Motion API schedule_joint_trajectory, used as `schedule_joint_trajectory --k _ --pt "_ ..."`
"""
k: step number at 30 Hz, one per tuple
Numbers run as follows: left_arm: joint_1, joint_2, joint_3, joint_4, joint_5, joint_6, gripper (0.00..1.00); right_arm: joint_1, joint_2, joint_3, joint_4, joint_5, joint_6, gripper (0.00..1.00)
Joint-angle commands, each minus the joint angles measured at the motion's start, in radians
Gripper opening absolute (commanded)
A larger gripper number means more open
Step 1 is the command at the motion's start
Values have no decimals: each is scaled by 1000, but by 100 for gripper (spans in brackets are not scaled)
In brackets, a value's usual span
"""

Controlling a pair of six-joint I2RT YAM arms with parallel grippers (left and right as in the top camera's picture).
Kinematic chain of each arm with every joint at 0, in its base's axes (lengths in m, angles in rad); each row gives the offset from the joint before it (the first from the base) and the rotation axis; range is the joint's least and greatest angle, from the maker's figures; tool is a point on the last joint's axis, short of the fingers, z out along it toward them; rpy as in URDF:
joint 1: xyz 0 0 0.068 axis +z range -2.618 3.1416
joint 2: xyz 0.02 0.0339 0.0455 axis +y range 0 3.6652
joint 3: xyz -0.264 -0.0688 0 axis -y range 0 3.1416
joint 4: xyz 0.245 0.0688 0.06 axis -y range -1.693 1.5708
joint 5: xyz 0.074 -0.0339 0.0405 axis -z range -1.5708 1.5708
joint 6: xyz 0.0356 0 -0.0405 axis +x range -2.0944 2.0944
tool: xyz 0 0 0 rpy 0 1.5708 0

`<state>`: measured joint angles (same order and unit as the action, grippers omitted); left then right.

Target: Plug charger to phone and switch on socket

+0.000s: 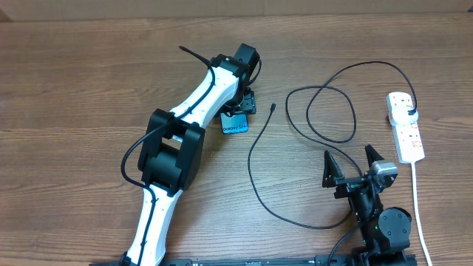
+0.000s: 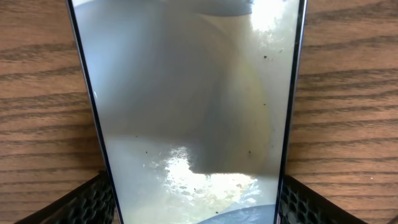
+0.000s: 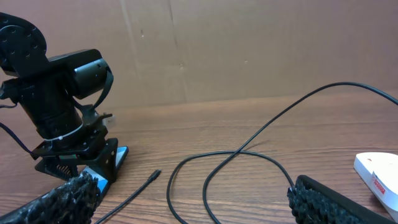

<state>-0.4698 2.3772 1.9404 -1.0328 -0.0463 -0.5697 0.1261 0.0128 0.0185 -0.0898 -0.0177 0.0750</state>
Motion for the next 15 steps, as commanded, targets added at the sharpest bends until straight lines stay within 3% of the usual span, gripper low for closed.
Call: schedule_joint_trajectory --k 1,15 --pt "5 56 0 9 14 5 73 4 -10 -11 7 14 3 100" --pt "5 56 0 -2 14 4 60 4 -10 -11 7 14 3 100"
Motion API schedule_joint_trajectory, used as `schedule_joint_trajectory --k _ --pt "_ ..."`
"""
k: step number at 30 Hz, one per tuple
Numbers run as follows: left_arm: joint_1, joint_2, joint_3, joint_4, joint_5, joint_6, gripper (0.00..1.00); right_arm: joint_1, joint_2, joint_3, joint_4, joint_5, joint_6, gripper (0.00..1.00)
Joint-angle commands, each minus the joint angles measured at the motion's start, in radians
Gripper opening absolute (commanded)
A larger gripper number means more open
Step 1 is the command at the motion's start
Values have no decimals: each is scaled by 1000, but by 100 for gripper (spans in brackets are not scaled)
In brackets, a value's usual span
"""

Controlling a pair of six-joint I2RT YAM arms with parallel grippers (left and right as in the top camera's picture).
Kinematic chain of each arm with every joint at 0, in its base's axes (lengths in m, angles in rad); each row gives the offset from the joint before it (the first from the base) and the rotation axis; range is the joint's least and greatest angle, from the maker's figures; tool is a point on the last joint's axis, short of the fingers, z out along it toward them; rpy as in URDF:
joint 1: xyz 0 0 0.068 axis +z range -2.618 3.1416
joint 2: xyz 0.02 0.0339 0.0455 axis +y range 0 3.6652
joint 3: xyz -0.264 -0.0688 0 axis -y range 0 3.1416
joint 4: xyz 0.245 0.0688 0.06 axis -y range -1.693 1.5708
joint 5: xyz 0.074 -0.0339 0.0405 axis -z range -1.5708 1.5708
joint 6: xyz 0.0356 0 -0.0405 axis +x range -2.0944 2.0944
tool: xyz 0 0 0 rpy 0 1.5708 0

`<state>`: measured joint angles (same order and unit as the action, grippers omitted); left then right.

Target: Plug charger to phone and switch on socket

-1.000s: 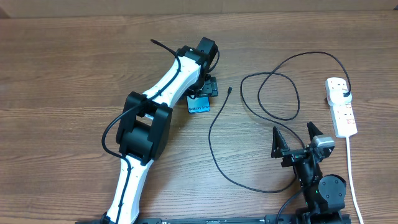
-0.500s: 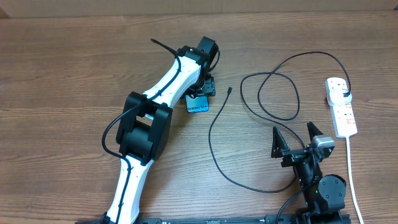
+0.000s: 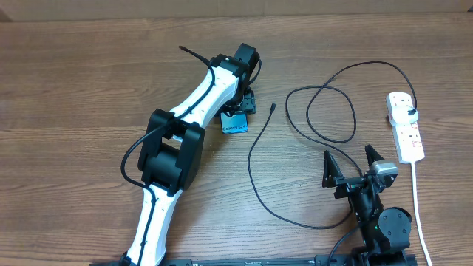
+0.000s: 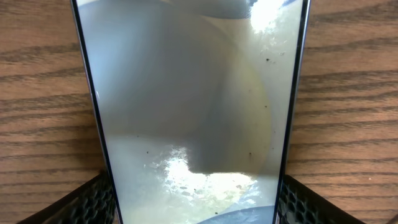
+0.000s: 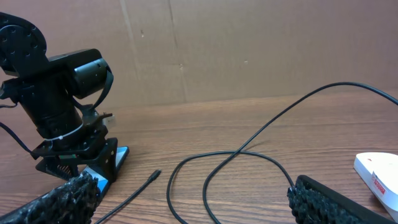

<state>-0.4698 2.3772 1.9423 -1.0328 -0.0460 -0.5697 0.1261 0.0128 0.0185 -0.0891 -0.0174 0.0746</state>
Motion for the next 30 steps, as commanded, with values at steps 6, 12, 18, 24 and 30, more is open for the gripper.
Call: schedule_joint_trajectory --k 6,12,18,24,30 --pt "5 56 -2 -4 13 4 55 4 -10 -11 6 14 3 100" --pt "5 56 -2 -6 13 4 55 4 -10 -11 6 14 3 100" --pt "5 56 11 -21 13 5 50 4 -10 -11 6 14 3 100" --pt "6 56 146 -132 13 5 43 4 -10 -11 6 13 3 100" --pt "21 56 332 -288 14 4 41 4 -10 -11 6 14 3 100"
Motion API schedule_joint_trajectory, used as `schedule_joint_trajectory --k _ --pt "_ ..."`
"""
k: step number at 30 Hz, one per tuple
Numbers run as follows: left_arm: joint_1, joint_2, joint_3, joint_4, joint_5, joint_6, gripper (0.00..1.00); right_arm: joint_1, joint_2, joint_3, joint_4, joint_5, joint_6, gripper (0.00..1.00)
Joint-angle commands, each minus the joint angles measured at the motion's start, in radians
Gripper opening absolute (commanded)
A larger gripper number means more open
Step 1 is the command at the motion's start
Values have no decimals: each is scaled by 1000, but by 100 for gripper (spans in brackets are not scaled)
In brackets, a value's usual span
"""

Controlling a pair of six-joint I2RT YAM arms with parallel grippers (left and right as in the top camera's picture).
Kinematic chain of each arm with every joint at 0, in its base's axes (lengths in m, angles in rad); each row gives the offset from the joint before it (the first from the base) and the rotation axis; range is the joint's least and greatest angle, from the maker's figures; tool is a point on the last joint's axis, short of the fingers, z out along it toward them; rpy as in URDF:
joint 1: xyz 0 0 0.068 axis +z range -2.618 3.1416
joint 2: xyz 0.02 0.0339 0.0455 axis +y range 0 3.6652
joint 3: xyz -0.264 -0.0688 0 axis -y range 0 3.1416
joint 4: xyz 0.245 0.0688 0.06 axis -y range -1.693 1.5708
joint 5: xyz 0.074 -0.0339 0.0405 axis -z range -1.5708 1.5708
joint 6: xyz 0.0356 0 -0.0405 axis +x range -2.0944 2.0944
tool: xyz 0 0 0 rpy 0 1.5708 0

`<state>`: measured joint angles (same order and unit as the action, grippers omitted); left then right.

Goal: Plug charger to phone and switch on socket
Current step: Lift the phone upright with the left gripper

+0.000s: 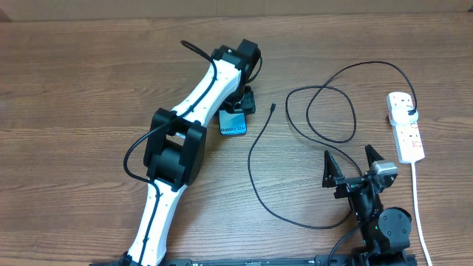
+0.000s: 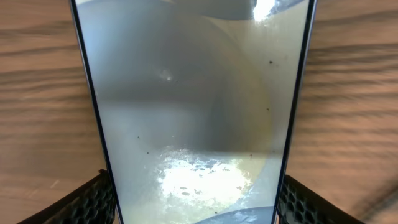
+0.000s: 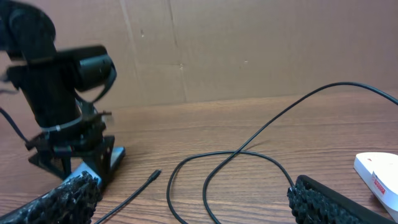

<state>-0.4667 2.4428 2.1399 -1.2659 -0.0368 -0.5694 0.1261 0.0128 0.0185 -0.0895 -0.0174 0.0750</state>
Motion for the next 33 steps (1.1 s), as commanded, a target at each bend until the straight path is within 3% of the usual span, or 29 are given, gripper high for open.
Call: schedule_joint_trajectory --k 1,8,20,25,33 --pt "23 -10 164 -82 9 5 41 4 -10 -11 7 14 3 100" --pt "84 -10 307 -229 171 8 40 4 -10 -11 7 14 3 100" --pt "214 -10 311 -424 440 60 35 4 -10 -11 7 14 3 100" --pt "232 -10 310 -424 657 82 34 4 -10 -11 7 14 3 100" --pt "232 -10 310 -424 717 26 33 4 -10 -11 7 14 3 100"
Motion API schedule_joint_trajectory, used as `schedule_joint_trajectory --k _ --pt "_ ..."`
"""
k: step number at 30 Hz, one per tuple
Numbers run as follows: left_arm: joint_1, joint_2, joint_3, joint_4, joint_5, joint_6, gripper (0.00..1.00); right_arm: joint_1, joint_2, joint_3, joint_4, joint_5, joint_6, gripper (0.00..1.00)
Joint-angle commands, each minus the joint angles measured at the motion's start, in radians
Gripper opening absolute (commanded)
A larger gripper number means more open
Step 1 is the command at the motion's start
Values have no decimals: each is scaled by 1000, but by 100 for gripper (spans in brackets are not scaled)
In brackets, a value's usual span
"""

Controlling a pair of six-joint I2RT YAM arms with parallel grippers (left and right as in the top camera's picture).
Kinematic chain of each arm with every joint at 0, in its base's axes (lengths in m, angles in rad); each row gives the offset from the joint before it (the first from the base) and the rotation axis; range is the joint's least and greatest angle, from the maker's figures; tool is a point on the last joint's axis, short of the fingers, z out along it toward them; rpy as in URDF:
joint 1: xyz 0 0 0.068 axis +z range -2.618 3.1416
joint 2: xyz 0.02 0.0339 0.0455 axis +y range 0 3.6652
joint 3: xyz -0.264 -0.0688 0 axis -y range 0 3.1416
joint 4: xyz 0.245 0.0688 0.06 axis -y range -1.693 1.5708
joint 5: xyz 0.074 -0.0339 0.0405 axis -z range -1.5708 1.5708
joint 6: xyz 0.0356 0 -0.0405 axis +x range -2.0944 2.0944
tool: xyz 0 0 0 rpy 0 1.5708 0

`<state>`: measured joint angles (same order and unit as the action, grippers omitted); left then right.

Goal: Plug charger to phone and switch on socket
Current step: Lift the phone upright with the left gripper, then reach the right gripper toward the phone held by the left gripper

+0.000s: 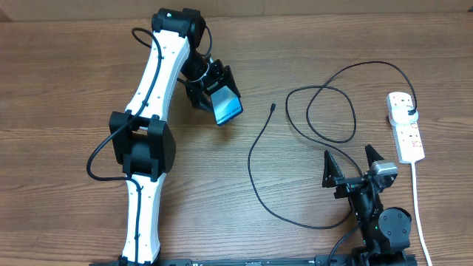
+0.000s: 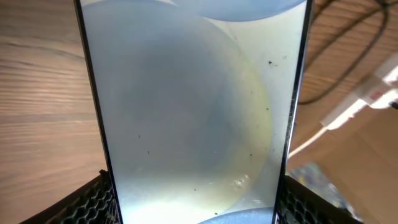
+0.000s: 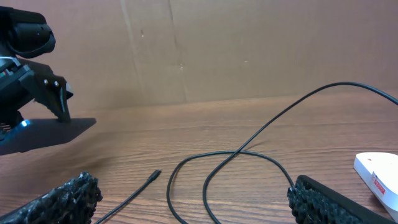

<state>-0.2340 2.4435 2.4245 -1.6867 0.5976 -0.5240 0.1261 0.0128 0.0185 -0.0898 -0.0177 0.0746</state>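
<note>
My left gripper [image 1: 214, 94] is shut on the phone [image 1: 225, 104], which hangs tilted above the table with its lit screen facing up. In the left wrist view the phone [image 2: 193, 112] fills the frame between the fingers [image 2: 93, 202]. The black charger cable [image 1: 255, 159] loops across the table, its free plug tip [image 1: 273, 108] lying right of the phone. The white socket strip [image 1: 406, 129] lies at the right edge with the charger plugged into it. My right gripper [image 1: 353, 170] rests open near the front, with the cable [image 3: 205, 168] and its tip [image 3: 153, 176] in front of it.
A cardboard wall [image 3: 249, 50] stands behind the table. The strip's white lead [image 1: 417, 207] runs down the right edge to the front. A corner of the strip [image 3: 379, 171] shows at the right of the right wrist view.
My left arm has lifted the phone off the table and swung back and to the left; the phone now hangs tilted in the air. The right arm and cable have not moved.
My left gripper was shut on the phone as it lay on the table left of the cable tip, and stayed so through two moments. Then the arm shifted slightly with the phone still low. Now the phone is raised and tilted in the gripper.
</note>
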Motion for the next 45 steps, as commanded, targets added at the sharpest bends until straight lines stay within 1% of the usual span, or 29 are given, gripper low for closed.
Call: schedule_joint_trajectory --k 1,9,14,19,22,23,26,28,31,34,38,39,41,43,45 --pt "0 -11 25 -3 94 -20 33 4 -10 -11 7 14 3 100" --pt "11 -11 25 -3 164 -51 32 4 -10 -11 7 14 3 100" --pt "23 -11 25 -3 209 -92 31 4 -10 -11 7 14 3 100" --pt "44 -11 25 -3 229 -97 31 4 -10 -11 7 13 3 100" --pt "51 -11 25 -3 234 -88 31 4 -10 -11 11 -22 19 100" --pt "51 -11 25 -3 234 -83 31 4 -10 -11 15 -61 59 100" --pt "51 -11 25 -3 234 -76 31 4 -10 -11 41 -280 304 100" --pt "51 -11 25 -3 231 -69 31 4 -10 -11 42 -405 423 100" --pt "51 -11 25 -3 229 -51 31 4 -10 -11 64 -512 526 100" --pt "51 -11 25 -3 225 -51 31 4 -10 -11 101 -615 703 100" --pt "51 -11 25 -3 196 -51 31 4 -10 -11 137 -739 885 100" --pt "51 -11 25 -3 196 -51 31 4 -10 -11 136 -737 916 100" --pt "51 -11 25 -3 190 -52 31 4 -10 -11 136 -723 917 100" --pt "51 -11 25 -3 184 -52 31 4 -8 -11 80 -721 907 100" --pt "51 -11 25 -3 176 -57 31 4 6 -10 21 -724 865 99"
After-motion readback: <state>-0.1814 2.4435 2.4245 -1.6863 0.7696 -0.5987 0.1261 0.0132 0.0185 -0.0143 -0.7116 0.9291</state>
